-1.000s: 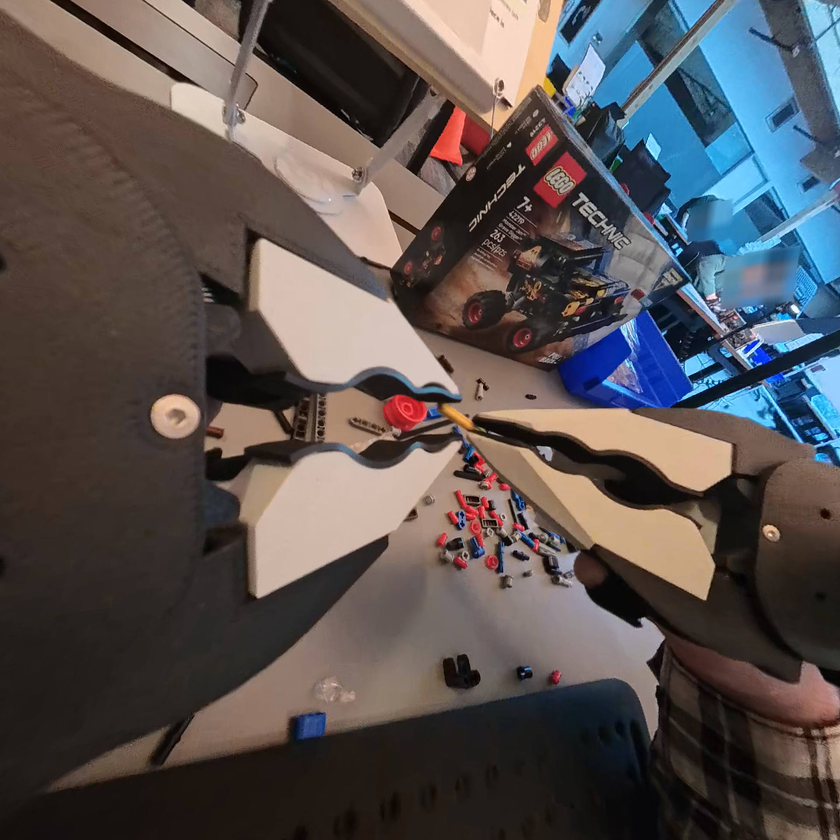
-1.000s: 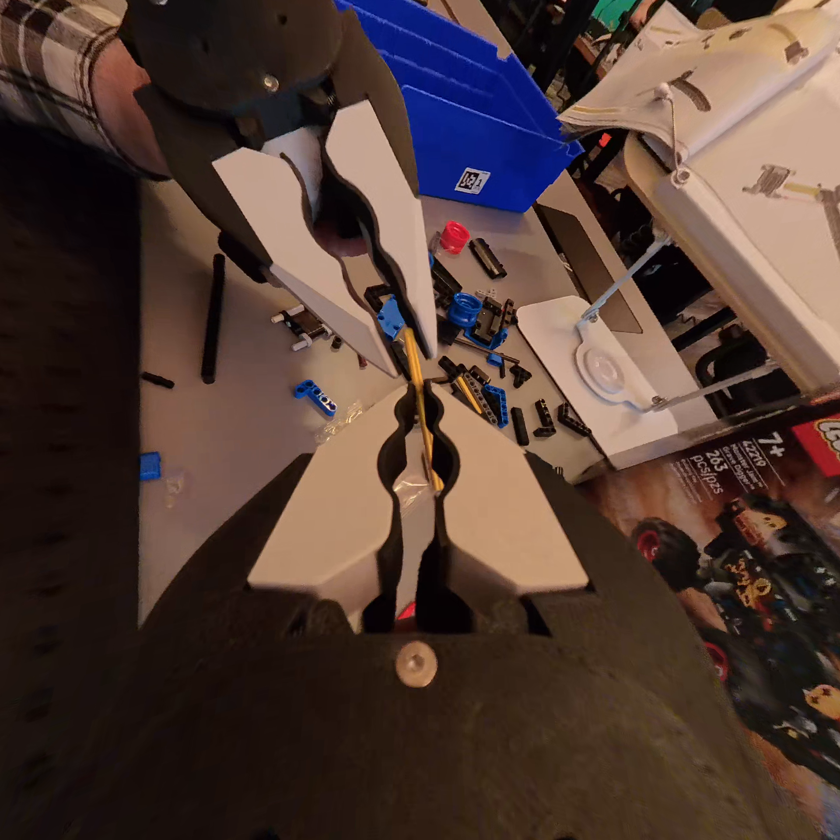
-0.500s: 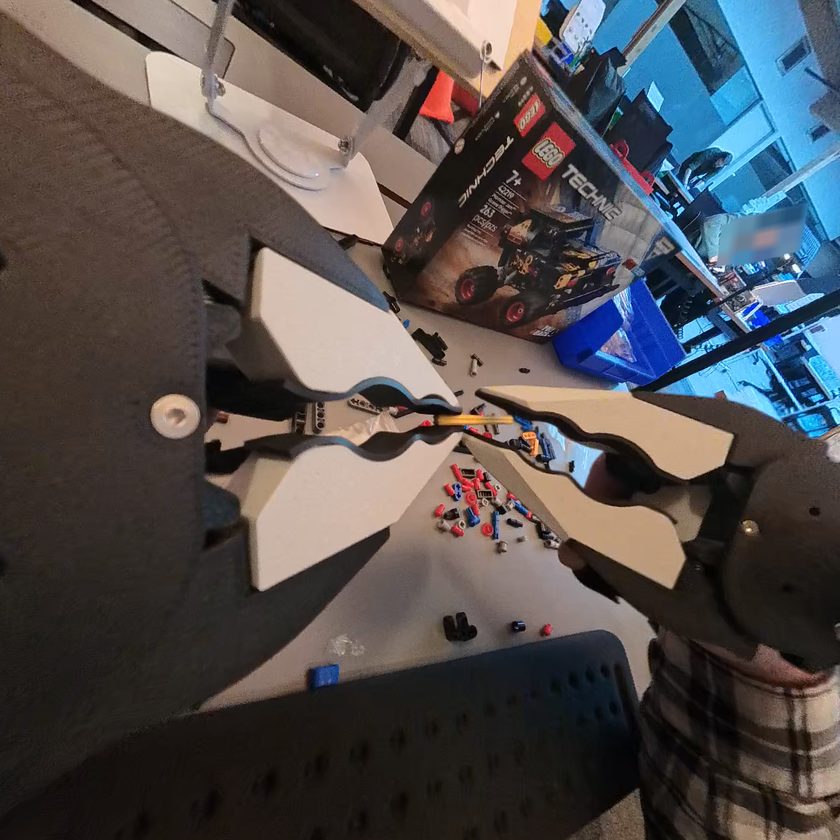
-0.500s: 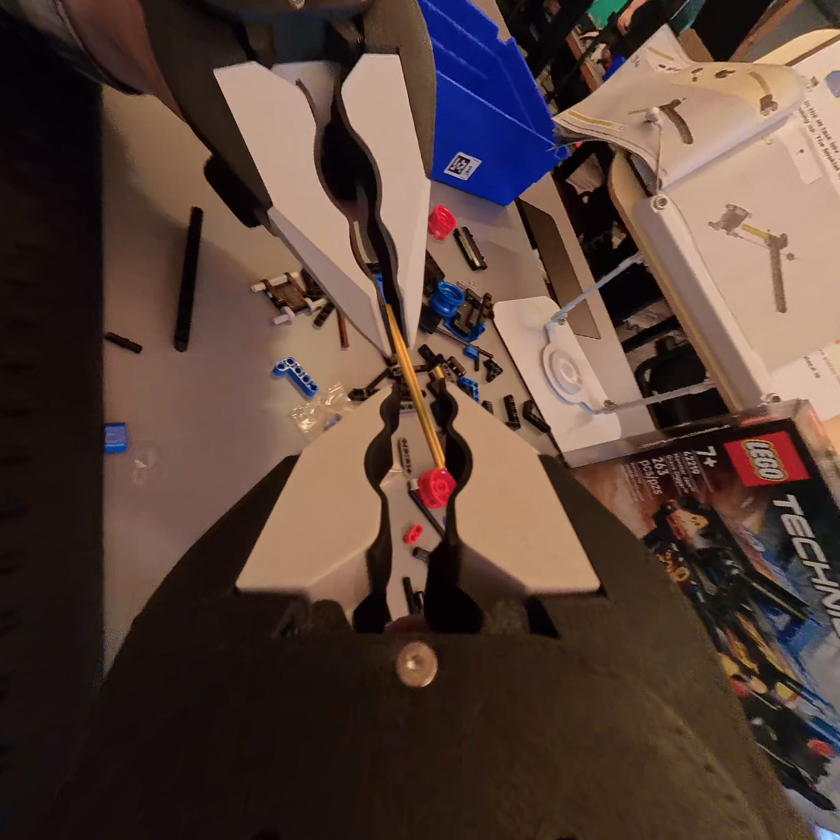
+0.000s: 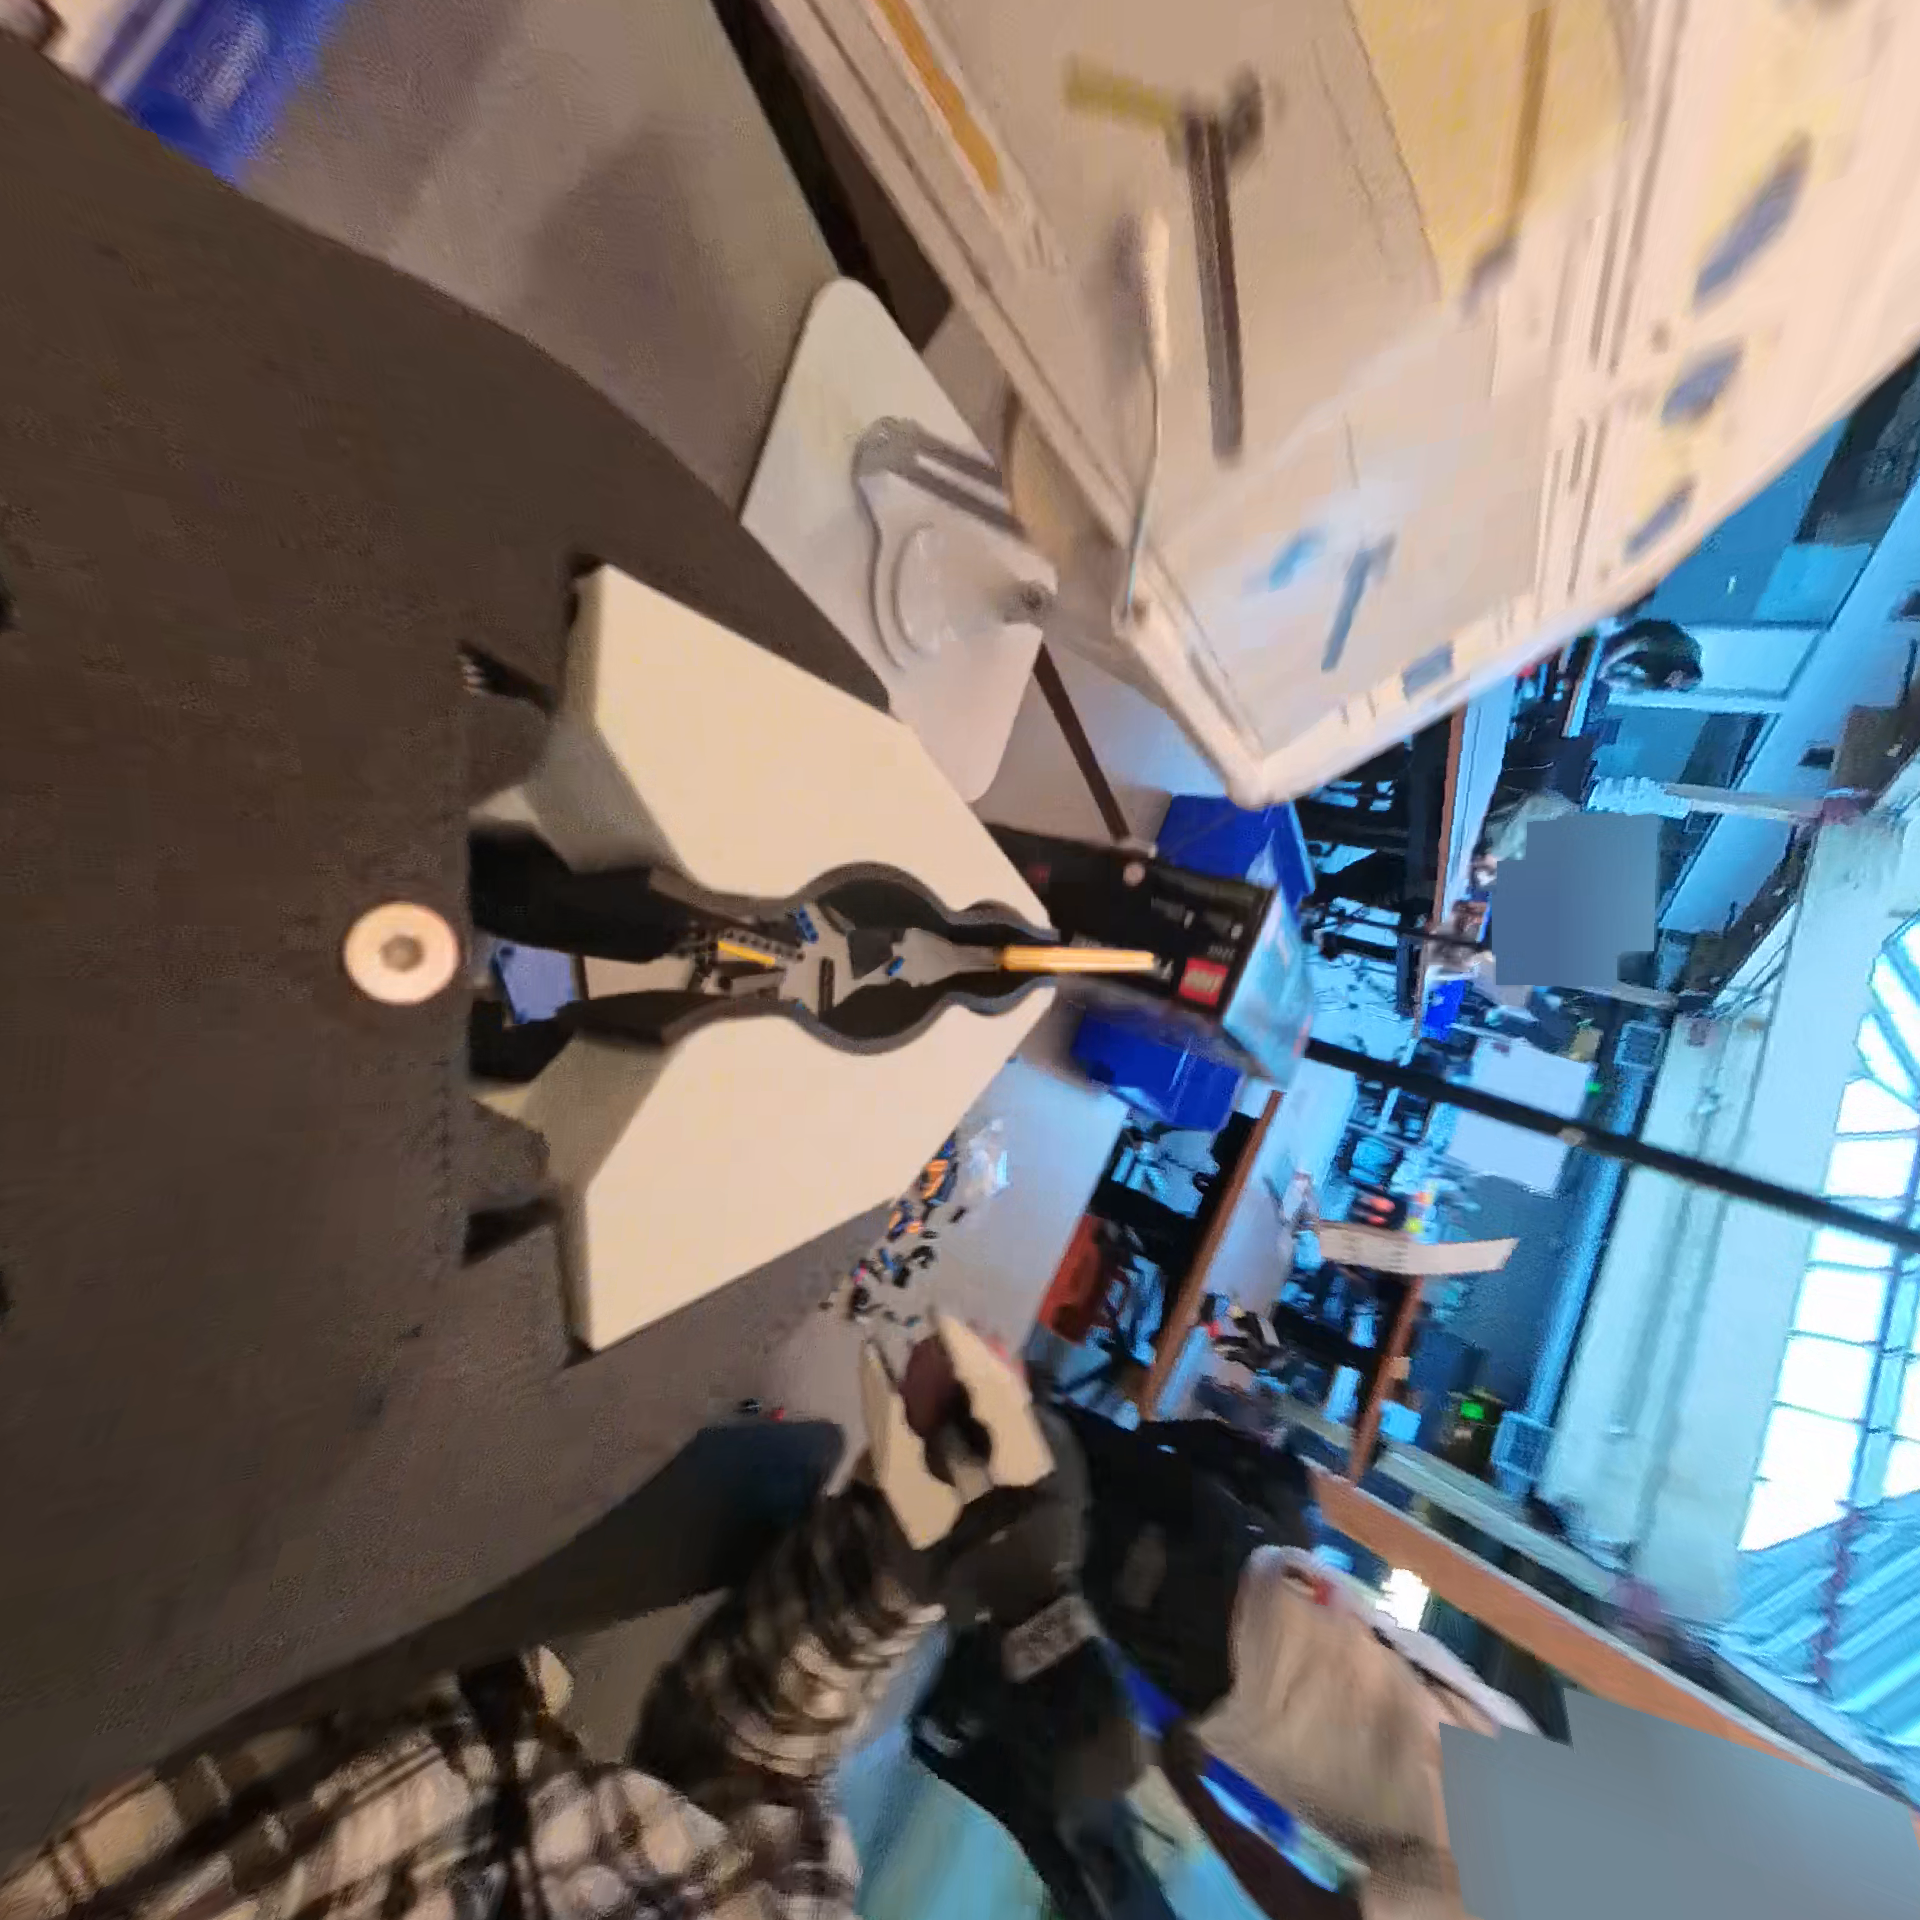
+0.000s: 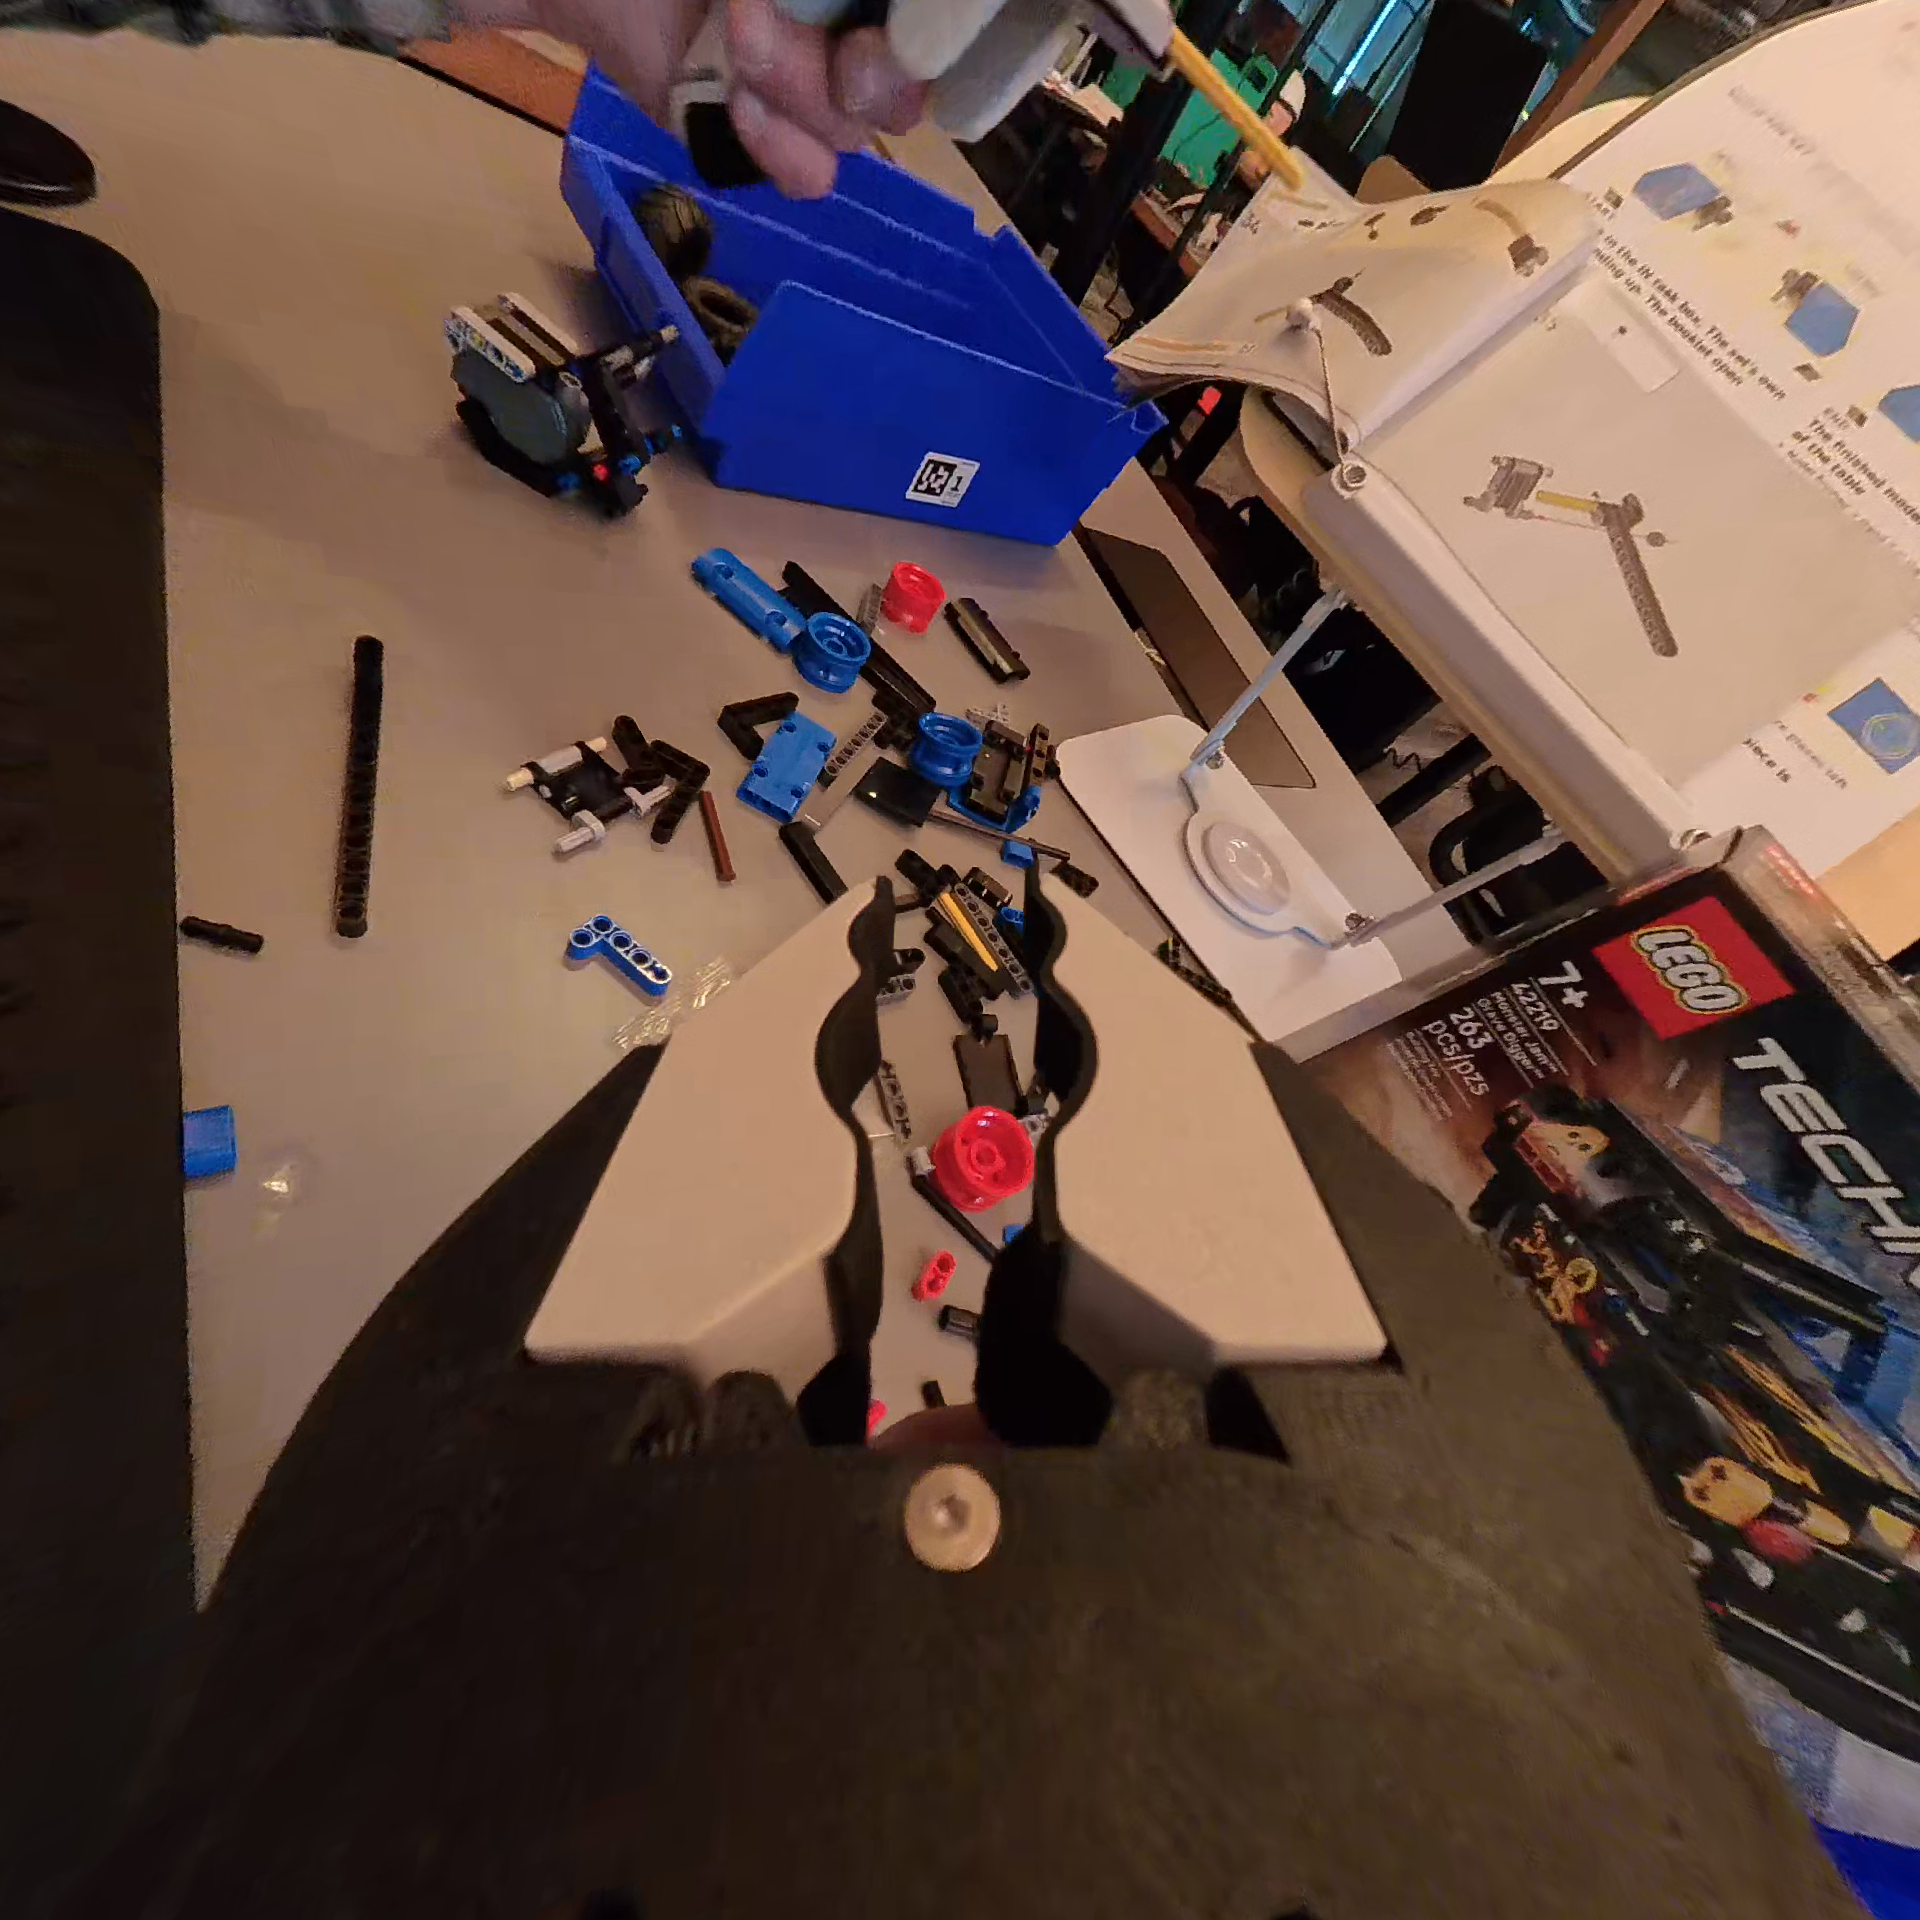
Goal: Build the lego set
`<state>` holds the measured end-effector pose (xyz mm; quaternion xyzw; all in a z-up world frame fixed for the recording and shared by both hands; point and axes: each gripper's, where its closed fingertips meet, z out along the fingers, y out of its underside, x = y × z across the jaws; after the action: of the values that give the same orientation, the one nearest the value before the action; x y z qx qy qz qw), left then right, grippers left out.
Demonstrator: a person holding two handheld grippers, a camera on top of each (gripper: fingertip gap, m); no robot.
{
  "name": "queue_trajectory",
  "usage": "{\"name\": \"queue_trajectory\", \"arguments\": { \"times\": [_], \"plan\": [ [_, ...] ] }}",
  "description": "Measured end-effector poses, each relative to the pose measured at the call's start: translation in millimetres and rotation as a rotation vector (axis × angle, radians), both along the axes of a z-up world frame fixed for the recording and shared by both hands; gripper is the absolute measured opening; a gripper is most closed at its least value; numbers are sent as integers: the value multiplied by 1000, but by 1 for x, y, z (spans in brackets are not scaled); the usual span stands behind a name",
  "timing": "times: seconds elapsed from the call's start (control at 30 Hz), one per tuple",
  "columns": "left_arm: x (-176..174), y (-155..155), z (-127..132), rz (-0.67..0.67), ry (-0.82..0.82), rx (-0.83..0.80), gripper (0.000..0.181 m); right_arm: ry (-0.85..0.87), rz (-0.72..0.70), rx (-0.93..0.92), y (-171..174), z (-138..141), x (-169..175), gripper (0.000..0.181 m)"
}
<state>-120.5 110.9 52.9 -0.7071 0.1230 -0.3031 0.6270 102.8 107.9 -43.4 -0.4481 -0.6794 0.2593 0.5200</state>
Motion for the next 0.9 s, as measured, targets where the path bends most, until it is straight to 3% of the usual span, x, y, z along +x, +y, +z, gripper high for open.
{"name": "queue_trajectory", "arguments": {
  "times": [0.17, 0.3, 0.43, 0.57, 0.67, 0.77, 0.9],
  "plan": [
    [-78, 33, -31, 93, -57, -157, 2, -19, 1, -10, -1, -8, 2, 23],
    [-87, 32, -32, 109, -17, -157, 2, -2, -14, -13, 4, -6, 6, 22],
    [-19, 11, -29, 52, 181, -139, 1, -41, -10, 11, 3, -7, 3, 18],
    [100, -14, -46, -97, 344, -116, 2, -55, -7, 106, -4, 0, -10, 19],
    [175, -27, -64, -207, 378, -104, 3, -69, -9, 195, -9, 2, -18, 19],
    [209, -26, -77, -229, 399, -96, 3, -100, 4, 258, -13, -5, -20, 10],
    [213, -17, -90, -210, 414, -127, 3, -123, -16, 340, -12, -11, -12, 15]
  ]
}}
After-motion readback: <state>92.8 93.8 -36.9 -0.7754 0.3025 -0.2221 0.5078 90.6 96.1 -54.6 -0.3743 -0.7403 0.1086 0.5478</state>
